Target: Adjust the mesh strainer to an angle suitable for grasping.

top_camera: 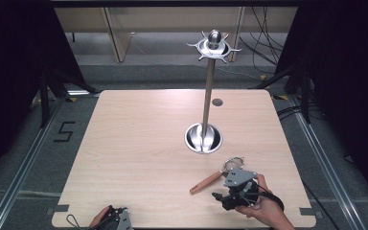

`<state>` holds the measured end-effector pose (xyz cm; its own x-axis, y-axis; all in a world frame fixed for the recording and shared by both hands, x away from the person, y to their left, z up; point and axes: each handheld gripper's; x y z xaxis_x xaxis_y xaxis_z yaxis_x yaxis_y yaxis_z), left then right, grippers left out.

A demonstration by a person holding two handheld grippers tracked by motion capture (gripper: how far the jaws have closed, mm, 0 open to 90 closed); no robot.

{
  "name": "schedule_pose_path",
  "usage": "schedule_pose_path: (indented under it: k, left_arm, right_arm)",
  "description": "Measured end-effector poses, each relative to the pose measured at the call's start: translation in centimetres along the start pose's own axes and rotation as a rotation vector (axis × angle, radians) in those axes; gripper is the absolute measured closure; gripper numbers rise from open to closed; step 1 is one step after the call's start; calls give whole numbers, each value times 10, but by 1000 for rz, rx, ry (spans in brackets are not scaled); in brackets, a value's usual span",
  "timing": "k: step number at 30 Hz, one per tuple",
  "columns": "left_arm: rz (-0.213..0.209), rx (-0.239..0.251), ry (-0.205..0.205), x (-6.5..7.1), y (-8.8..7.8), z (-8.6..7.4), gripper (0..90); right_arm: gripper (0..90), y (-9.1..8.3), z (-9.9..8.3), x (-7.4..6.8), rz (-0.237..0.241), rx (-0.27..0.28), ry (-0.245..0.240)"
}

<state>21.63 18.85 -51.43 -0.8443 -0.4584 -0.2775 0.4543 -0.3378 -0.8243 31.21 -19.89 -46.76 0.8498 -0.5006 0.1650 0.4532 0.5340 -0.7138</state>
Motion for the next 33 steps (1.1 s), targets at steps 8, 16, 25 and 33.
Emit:
schedule_pose_path:
  k: [8,16,25,33]
  left_arm:
    - [18,9,-15,1,1,0,166]
    - [2,12,-8,1,0,0,166]
    - [4,10,-6,1,0,0,166]
    - [1,26,-8,1,1,-1,166]
  right_arm:
    - [241,16,10,7,3,-42,-22]
    - [254,36,20,14,46,-116,-67]
    - [263,49,24,23,78,-161,-86]
    - [285,55,26,25,110,-191,-99]
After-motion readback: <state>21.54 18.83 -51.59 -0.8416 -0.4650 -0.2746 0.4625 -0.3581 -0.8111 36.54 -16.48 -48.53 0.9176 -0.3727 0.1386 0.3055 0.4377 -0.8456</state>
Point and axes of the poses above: each handheld gripper's, and its own axes: y roughly forward along the jaws, z roughly out of its top, x roughly to its right, and after that the axes turned 1 degree about -y, right-handed
